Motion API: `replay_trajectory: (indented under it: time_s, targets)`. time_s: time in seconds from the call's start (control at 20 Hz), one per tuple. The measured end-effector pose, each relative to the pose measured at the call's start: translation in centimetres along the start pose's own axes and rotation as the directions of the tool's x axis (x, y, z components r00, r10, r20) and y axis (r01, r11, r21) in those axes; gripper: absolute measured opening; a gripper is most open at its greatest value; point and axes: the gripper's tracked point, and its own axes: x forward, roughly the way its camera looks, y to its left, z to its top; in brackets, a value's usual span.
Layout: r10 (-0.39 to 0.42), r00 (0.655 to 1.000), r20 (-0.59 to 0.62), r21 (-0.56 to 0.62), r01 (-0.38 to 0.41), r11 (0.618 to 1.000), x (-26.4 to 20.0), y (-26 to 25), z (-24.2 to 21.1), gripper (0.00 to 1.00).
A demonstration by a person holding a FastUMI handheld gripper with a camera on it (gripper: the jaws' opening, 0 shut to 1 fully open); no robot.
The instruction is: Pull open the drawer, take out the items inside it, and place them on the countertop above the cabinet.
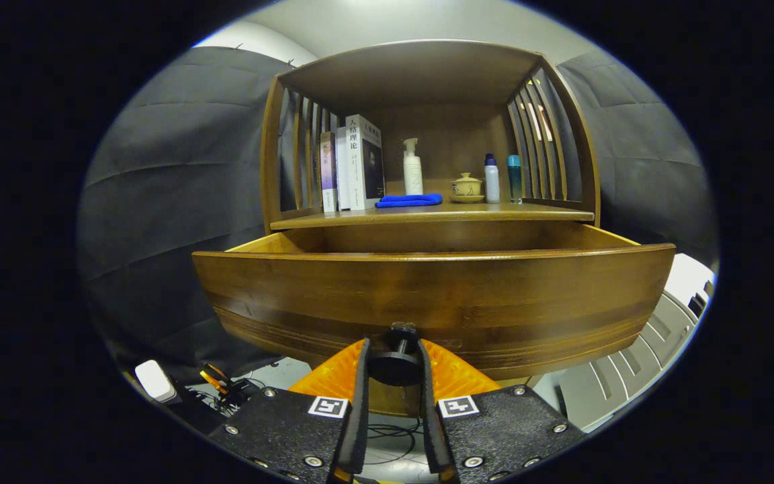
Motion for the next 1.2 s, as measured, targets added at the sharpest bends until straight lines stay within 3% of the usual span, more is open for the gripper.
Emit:
replay_trajectory:
  time_s: [0.45, 0.95, 1.2]
  targets:
    - [0.031, 0.999, 0.024, -0.053, -0.029, 0.998, -1.2, 0.5, -0.2, 0.39]
    - [0.124, 0.96, 0.251, -0.095, -0.103, 0.99, -3.2, 1.4, 8.5, 0.94]
    - [0.099, 0.961, 0.257, -0.078, -0.081, 0.994, -2.4, -0.4, 13.0, 0.94]
